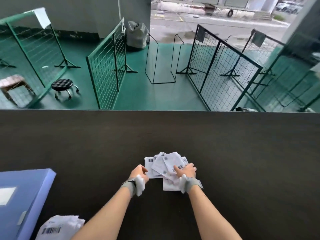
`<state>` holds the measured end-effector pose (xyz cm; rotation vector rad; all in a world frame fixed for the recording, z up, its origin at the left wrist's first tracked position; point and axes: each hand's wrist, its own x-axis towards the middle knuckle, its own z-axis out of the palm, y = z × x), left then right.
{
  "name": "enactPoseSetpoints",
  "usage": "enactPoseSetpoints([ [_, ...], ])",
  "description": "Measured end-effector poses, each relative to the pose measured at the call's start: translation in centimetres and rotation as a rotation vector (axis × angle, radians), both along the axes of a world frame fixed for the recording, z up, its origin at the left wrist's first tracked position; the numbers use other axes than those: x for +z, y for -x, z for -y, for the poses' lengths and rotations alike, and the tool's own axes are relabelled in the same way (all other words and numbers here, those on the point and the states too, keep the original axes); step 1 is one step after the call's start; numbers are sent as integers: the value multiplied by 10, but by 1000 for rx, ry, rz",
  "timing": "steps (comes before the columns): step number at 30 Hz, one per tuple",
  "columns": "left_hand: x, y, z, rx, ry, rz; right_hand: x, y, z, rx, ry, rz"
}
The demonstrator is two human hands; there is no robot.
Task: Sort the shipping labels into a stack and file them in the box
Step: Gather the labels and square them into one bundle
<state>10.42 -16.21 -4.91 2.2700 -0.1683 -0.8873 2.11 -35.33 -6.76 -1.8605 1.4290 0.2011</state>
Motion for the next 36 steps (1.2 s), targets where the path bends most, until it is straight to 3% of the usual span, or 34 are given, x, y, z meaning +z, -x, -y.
enactPoseSetpoints([
  [10,-19,-16,33,217,25,6,-31,-9,24,-42,-5,32],
  [12,-14,-14,39,220,25,28,-29,-5,31,-21,102,64],
  [15,-7,-15,47,224,73,50,-23,1,42,159,305,214],
  [18,-3,-18,56,202,209,51,1,4,56,360,210,345],
  [24,3,-14,68,-61,311,-12,44,-26,55,911,161,225],
  [26,4,-11,65,-82,277,-17,44,-33,46,816,112,328],
  [28,3,-10,55,50,263,-41,36,-37,38,558,104,411],
  [30,1,-11,43,194,252,-103,19,-39,32,417,159,307],
  [33,-2,-16,25,257,206,-145,-5,-32,21,443,105,-32],
  [36,-24,-32,8,263,119,-96,-17,-28,15,342,75,-65],
])
